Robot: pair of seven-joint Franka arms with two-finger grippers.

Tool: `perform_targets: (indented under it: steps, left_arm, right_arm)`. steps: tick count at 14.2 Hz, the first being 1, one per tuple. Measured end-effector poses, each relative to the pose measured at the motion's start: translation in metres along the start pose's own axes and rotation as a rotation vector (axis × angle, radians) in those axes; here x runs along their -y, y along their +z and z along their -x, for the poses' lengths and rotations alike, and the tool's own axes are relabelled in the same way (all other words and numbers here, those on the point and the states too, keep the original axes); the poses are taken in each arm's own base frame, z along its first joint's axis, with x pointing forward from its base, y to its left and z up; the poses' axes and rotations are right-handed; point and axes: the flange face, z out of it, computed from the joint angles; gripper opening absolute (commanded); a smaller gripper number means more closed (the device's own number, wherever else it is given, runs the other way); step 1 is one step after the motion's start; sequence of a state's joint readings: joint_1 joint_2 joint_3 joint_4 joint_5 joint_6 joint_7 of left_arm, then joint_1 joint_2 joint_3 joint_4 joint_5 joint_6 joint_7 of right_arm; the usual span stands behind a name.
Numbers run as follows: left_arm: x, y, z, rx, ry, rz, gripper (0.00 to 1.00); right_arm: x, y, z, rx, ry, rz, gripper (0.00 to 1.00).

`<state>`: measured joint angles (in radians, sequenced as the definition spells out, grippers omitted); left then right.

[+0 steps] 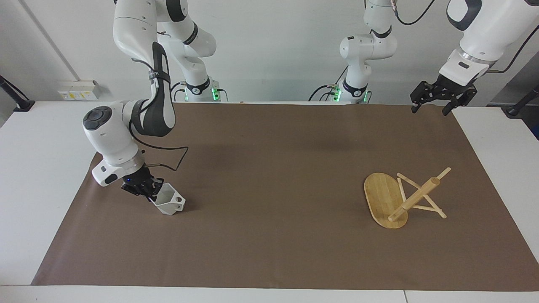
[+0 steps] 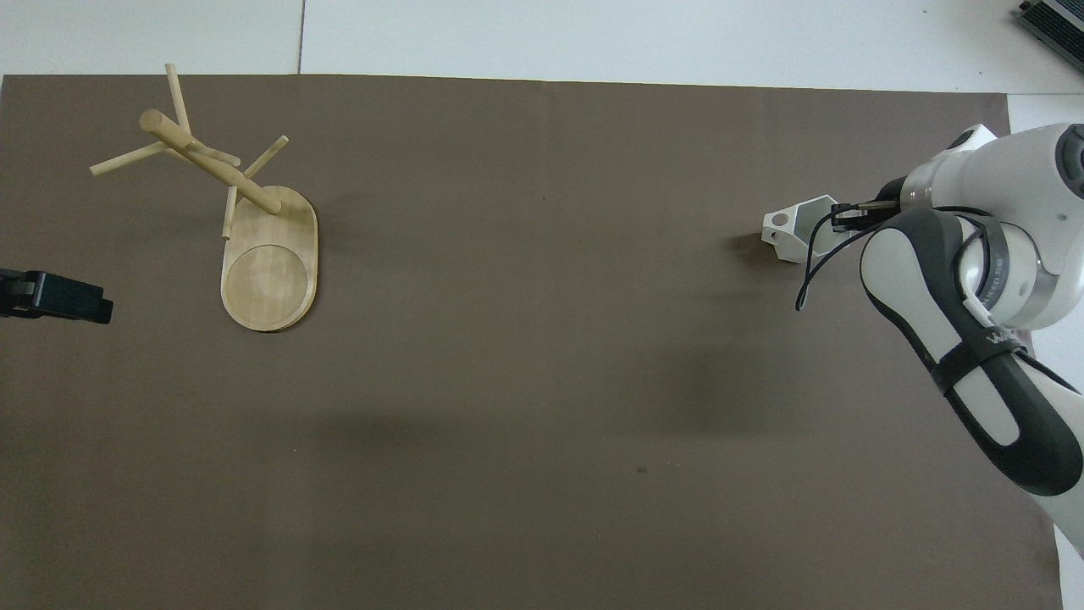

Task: Hang cup on rack
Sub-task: 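Close the right gripper on the white cup rim, then lift the cup with the right gripper toward the left gripper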

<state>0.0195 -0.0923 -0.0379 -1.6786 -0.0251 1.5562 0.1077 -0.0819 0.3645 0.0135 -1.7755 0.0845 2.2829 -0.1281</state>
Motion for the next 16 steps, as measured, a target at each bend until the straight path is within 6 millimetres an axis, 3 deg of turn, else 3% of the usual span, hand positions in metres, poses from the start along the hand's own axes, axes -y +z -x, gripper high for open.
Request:
perform_targets:
  steps: [3,6,8,11,16]
  left_arm:
    - [-0.002,0.001,0.0,0.001,0.001,0.001,1.0]
    - [-0.002,0.003,0.001,0.008,-0.004,0.001,1.0]
    - [-0.003,0.006,0.003,0.013,-0.015,0.004,1.0]
    - [-0.007,0.007,0.005,0.021,-0.129,0.044,1.0]
    - [-0.012,0.011,0.024,0.147,-0.339,0.124,1.0]
  right_arm:
    - [0.002,-0.002,-0.001,-0.003,-0.004,-0.002,0.03]
    - [0.035,-0.026,-0.013,0.01,-0.054,-0.032,0.02]
    - [0.07,-0.062,-0.025,0.011,-0.095,-0.066,0.0]
    - [0.139,-0.115,-0.028,-0.037,-0.032,-0.183,0.0]
    - [0.259,-0.151,-0.014,-0.083,0.074,-0.499,0.0]
